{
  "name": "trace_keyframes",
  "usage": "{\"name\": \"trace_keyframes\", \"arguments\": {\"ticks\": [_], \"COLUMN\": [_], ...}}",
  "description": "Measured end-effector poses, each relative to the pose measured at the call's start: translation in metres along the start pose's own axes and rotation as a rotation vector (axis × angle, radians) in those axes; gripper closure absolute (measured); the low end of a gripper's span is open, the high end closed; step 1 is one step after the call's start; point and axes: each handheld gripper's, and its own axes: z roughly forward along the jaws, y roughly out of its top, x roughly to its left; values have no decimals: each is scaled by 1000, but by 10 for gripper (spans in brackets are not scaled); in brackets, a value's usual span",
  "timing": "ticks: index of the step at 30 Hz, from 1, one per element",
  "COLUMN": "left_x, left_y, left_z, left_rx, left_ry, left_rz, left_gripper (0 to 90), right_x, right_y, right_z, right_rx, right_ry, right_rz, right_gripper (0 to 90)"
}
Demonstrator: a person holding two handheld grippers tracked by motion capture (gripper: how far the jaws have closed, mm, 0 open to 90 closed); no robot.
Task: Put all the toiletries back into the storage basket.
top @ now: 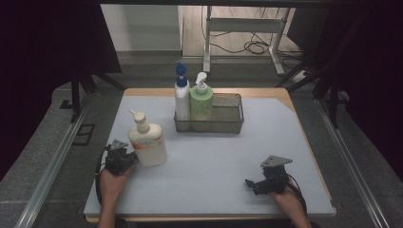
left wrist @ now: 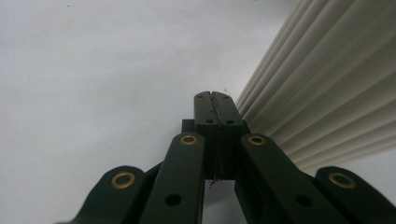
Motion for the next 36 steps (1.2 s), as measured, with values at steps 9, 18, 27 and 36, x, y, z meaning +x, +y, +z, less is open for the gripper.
{"name": "trace_keyframes", "arguments": {"ticks": [9,18,27,36], "left_x": [-8,-22,-41,-54], "left_y": [1,2,3,2], "left_z": [1,3,7,9], "left_rx": [16,26,39,50], "left_ry": [-18,-41,-67,-91], "left_rz": [19,68,117,154], "left_gripper": [894,894,894,894], "right_x": [0,0,0,0], "right_y": [0,0,0,0], "right_z": [0,0,0,0], "right_rx": [0,0,0,0], "right_ry": [0,0,0,0], "right_rz": [0,0,0,1], "right_gripper": [0,0,0,0]}}
